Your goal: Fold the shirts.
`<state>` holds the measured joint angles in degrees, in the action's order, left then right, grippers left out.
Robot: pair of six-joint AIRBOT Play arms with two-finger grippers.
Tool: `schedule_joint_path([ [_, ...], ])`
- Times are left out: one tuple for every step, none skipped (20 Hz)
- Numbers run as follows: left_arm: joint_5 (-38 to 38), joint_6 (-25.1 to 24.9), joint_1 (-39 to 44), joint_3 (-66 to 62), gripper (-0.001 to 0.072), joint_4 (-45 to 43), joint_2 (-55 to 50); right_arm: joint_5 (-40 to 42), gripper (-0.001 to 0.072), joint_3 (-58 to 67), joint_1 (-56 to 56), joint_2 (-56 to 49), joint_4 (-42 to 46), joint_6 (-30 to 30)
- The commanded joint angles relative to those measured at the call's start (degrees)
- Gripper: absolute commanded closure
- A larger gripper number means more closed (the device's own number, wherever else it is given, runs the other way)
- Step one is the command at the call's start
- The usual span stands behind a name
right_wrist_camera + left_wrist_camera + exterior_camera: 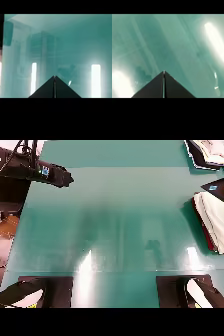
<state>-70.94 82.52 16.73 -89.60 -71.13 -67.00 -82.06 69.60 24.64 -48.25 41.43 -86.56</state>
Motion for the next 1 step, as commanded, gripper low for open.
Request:
schedule_joint_path([
  [0.04,0.00,0.00,0.00,0.0683,0.00,0.00,0.59,0.0693,0.07,-4.02,0.00,-0.81,0.17],
])
